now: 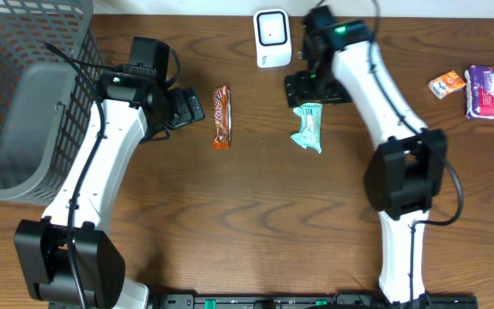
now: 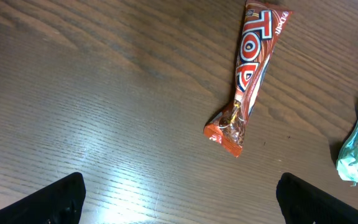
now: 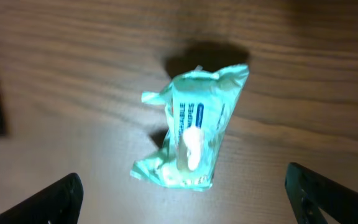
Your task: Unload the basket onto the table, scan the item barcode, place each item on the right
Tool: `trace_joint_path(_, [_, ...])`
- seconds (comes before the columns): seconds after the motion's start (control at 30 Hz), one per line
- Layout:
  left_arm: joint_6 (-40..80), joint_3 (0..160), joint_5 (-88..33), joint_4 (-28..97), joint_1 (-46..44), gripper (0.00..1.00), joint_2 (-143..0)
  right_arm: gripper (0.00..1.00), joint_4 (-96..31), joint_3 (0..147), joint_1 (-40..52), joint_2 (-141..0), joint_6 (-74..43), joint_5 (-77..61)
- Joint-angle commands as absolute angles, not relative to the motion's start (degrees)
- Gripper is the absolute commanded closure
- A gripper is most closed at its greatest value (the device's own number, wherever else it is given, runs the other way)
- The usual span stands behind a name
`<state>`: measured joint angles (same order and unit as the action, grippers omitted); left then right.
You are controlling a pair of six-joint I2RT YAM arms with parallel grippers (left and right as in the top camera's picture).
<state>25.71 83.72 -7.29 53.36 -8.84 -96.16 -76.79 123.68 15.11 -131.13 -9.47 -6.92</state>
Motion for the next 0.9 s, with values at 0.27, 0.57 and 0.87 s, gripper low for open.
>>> trace_joint_path(0.27, [25.8,84.2,-6.6,53.5,-8.8,0.02,-96.2,0.37,-76.6,118.8,2.9,-130.8,5.9,-33.1])
trace_joint_path(0.57, [25.8,84.2,-6.6,53.5,-8.8,0.02,-96.2,0.28,-65.6,106.5,2.6,-130.8,-1.5,-30.5])
trace_joint_path(0.87, [25.8,84.2,-6.6,53.5,-8.8,0.02,-96.2,0.28,-59.9,98.5,2.7,-130.8,-1.8,-33.5])
